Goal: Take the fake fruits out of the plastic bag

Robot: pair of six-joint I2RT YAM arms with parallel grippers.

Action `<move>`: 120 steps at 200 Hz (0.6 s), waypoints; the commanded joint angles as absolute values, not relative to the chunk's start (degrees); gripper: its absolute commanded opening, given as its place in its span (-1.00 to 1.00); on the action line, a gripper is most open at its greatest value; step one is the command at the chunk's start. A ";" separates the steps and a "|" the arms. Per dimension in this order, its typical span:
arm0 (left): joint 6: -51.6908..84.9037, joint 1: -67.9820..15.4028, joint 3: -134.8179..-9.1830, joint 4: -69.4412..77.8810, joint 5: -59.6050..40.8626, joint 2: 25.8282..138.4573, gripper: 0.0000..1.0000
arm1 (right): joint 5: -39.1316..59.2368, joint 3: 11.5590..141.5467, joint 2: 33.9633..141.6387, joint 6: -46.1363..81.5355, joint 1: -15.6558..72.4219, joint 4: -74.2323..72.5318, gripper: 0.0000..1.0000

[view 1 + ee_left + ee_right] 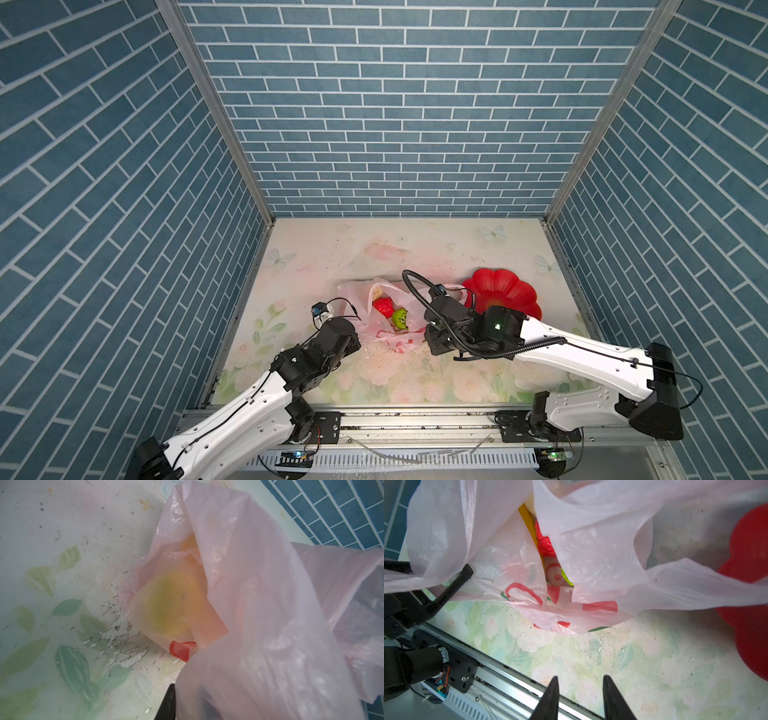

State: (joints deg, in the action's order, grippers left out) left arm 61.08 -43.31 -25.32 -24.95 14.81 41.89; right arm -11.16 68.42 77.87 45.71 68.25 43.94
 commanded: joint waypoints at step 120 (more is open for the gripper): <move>68.50 -46.85 -16.63 -31.55 18.07 29.27 -0.58 | -8.43 92.79 109.40 34.78 64.18 41.08 -0.40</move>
State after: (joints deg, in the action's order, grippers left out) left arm 66.94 -46.52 -18.50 -28.05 16.86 31.27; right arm -7.49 89.65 108.36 36.95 64.97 39.40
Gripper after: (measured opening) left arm 0.209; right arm 0.295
